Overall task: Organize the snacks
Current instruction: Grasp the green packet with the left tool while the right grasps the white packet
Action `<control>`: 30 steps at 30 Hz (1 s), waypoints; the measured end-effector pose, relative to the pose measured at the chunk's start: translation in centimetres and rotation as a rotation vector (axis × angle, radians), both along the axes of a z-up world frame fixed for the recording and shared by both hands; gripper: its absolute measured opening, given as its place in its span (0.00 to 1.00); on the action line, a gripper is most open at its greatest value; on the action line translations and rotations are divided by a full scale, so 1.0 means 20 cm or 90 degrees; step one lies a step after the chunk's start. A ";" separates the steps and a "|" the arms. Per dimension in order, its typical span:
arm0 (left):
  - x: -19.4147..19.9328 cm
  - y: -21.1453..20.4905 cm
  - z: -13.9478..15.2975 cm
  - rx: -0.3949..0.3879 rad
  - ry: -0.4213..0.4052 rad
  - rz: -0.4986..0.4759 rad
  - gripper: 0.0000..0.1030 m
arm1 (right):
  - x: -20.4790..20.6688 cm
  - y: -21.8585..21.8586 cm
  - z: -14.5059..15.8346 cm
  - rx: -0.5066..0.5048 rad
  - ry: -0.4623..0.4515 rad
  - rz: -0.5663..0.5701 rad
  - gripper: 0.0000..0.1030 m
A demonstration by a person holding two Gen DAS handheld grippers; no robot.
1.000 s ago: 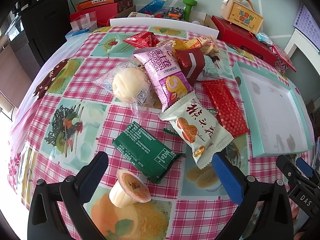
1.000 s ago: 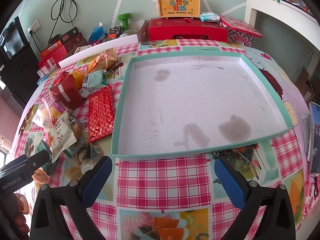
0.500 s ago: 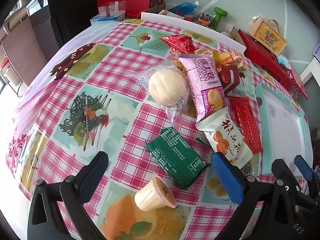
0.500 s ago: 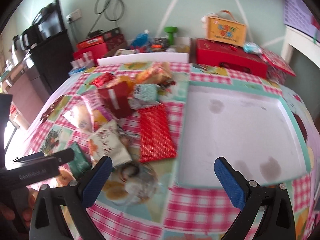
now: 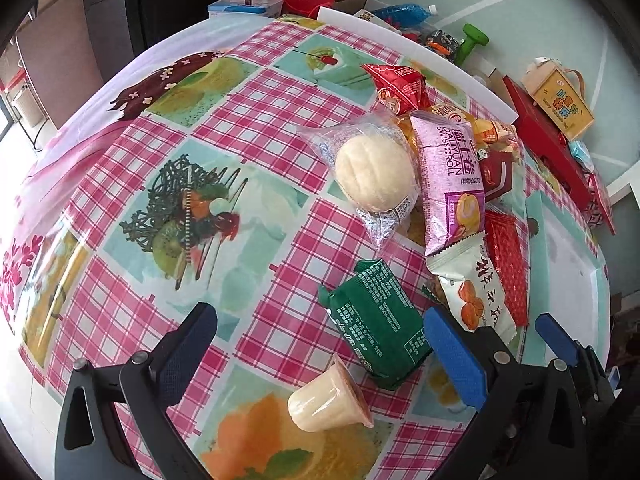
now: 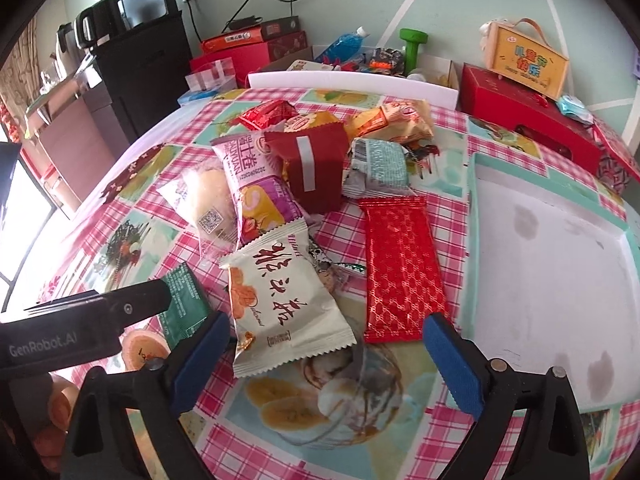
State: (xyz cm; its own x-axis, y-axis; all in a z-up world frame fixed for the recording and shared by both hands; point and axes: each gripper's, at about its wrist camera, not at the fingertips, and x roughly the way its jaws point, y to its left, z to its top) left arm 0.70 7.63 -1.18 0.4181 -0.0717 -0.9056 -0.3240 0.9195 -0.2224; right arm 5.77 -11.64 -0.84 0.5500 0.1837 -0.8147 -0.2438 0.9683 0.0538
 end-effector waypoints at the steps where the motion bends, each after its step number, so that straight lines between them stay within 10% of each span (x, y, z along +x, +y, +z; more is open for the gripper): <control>1: 0.01 0.00 -0.01 -0.004 0.003 -0.001 1.00 | 0.01 0.01 -0.01 -0.002 0.001 0.005 0.93; 13: 0.09 -0.07 -0.04 -0.049 0.022 -0.022 0.87 | 0.06 0.07 -0.07 -0.009 0.023 0.034 0.63; 30: 0.28 -0.28 -0.13 -0.020 0.048 -0.051 0.48 | 0.08 -0.05 -0.07 -0.002 0.039 -0.016 0.60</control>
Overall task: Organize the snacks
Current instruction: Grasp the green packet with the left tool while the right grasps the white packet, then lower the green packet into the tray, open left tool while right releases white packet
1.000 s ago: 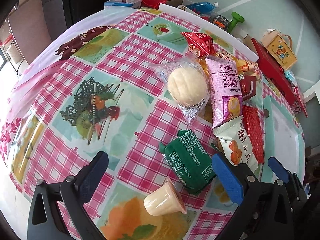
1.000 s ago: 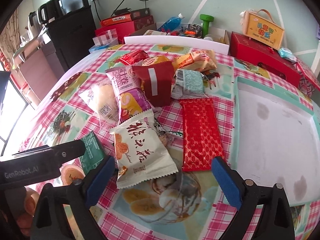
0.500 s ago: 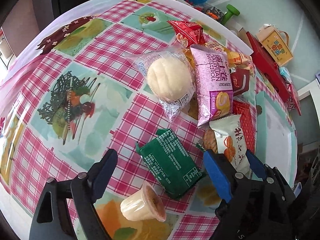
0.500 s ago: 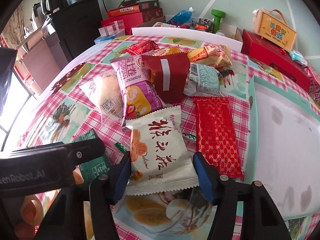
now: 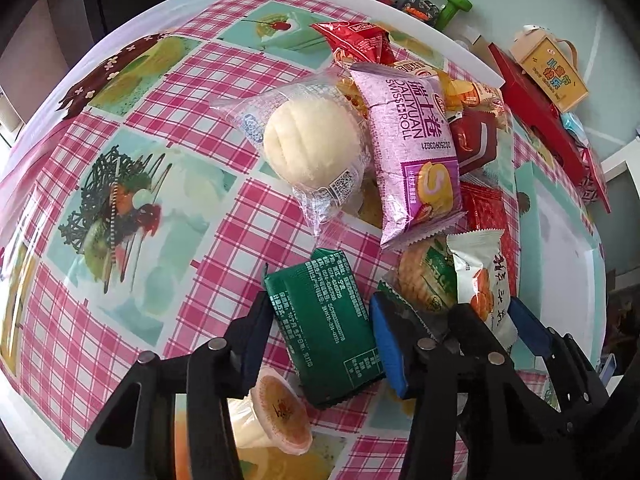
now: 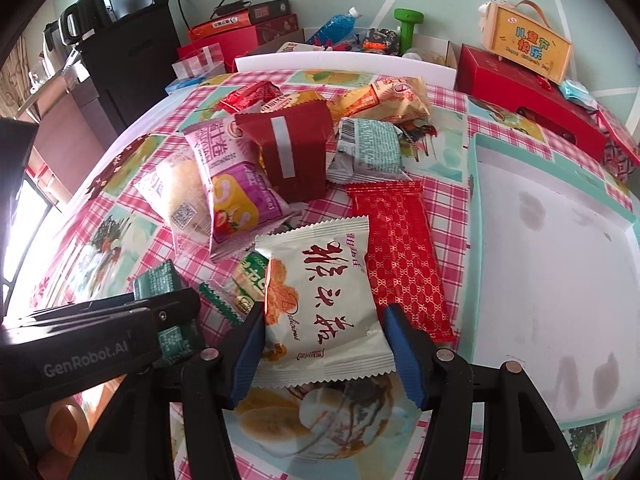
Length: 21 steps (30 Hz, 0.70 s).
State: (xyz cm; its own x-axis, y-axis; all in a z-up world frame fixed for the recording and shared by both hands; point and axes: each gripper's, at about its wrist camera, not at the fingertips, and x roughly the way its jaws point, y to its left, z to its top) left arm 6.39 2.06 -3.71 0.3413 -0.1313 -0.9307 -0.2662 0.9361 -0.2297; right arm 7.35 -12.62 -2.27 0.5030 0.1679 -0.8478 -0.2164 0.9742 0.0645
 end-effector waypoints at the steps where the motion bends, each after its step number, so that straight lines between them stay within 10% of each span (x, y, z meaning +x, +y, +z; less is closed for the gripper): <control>1: 0.03 -0.03 -0.01 0.003 -0.001 -0.001 0.47 | 0.00 0.00 0.00 0.000 0.001 -0.001 0.59; 21: 0.06 -0.08 0.16 0.024 -0.080 0.005 0.40 | -0.01 -0.09 0.08 0.040 -0.015 -0.027 0.53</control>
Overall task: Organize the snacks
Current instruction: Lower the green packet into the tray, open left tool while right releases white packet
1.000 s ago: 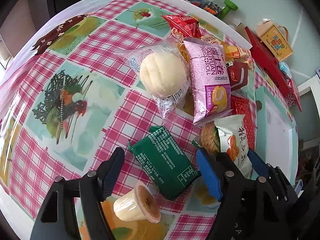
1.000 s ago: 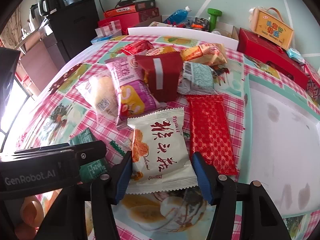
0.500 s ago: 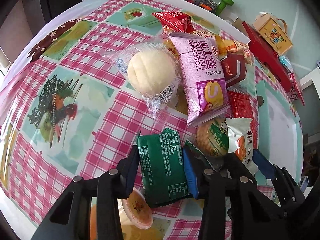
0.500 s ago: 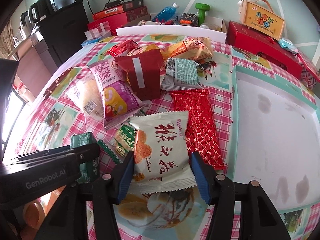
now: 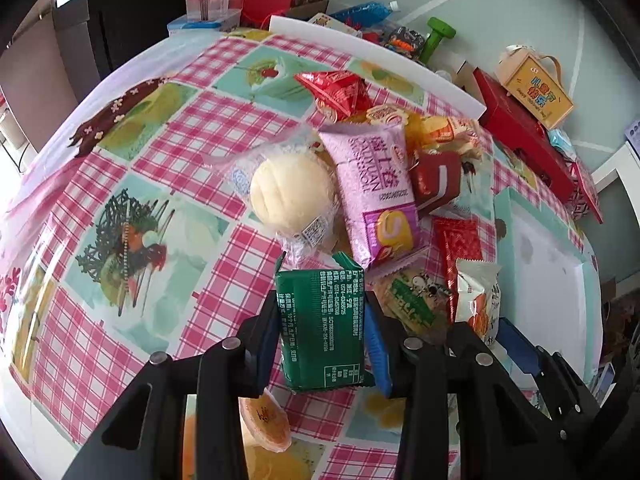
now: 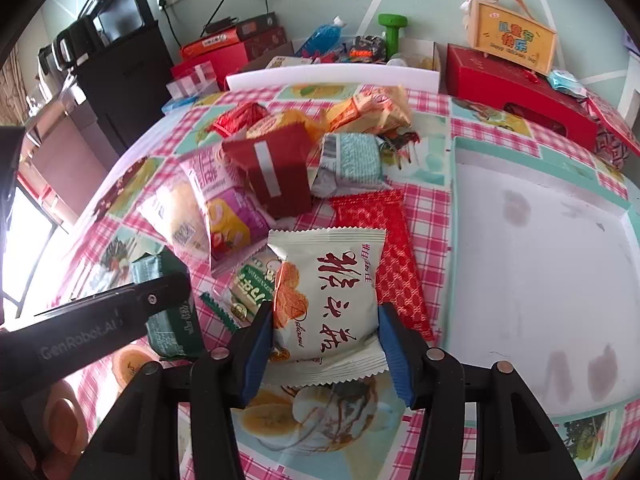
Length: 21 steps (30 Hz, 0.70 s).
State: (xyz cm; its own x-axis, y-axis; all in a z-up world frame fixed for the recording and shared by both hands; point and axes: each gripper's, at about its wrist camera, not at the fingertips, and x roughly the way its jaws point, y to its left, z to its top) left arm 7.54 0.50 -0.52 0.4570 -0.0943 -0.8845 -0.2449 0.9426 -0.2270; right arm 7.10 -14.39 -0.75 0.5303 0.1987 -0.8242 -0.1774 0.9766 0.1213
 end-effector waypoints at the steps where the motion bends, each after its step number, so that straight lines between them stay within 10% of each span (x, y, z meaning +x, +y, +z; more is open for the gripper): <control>1: 0.00 -0.01 0.03 0.003 -0.013 -0.002 0.40 | 0.00 -0.02 0.02 0.007 -0.005 -0.005 0.53; 21: 0.25 -0.70 0.31 0.020 -0.100 -0.210 0.40 | -0.01 -0.86 0.19 0.009 -0.079 -0.341 0.53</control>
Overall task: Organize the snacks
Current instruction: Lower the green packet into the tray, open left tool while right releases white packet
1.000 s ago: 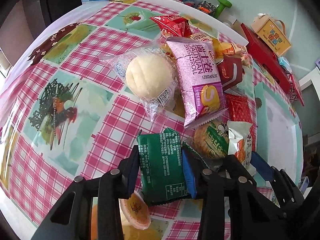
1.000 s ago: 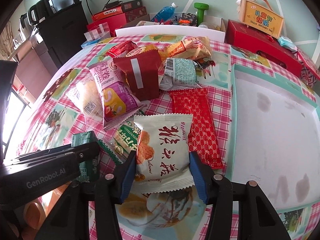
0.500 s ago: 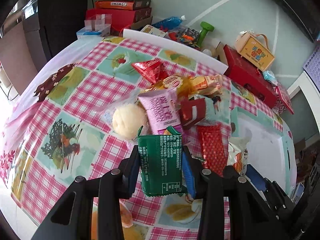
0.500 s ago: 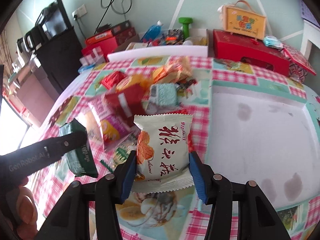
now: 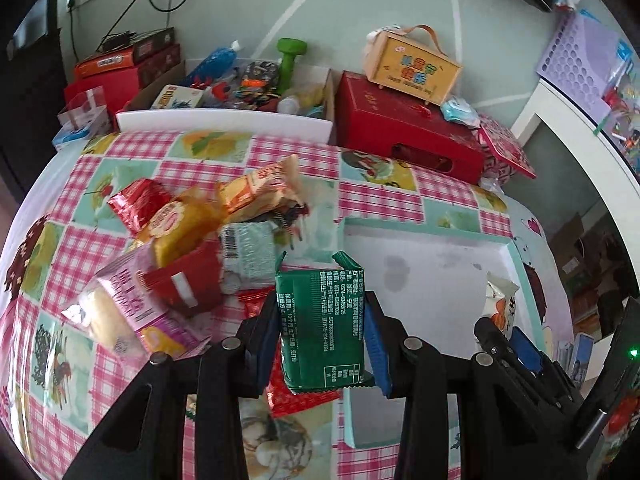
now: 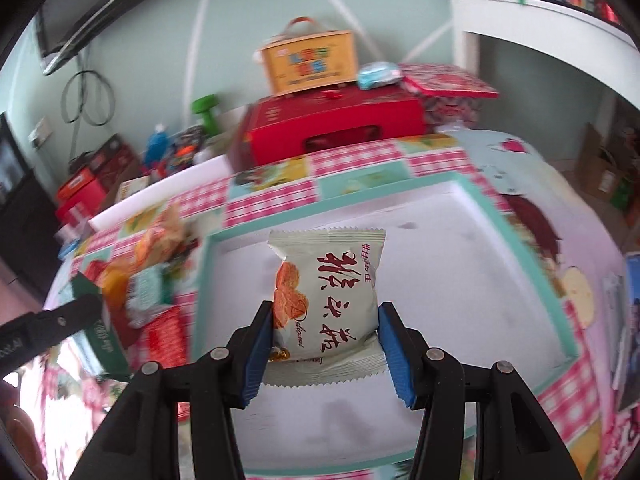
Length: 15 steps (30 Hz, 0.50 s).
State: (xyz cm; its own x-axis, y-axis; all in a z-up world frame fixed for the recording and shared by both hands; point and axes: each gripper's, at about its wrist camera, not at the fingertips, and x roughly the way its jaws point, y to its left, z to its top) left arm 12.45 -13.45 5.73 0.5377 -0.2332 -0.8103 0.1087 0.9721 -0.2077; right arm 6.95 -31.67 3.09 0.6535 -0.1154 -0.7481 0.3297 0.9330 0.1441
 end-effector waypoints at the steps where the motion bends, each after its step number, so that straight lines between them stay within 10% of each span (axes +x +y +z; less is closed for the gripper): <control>1: 0.02 -0.05 -0.01 0.000 0.002 -0.013 0.40 | 0.00 -0.04 0.00 -0.007 0.006 -0.017 0.53; 15: 0.23 -0.44 -0.28 0.024 0.064 -0.086 0.40 | -0.05 -0.41 -0.15 -0.017 0.061 -0.146 0.53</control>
State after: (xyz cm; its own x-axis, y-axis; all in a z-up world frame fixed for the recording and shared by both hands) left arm 16.99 -22.16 0.14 0.4186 -0.2672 -0.8680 0.2198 0.9571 -0.1886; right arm 5.88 -39.93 0.12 0.5337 -0.2736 -0.8002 0.5446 0.8351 0.0777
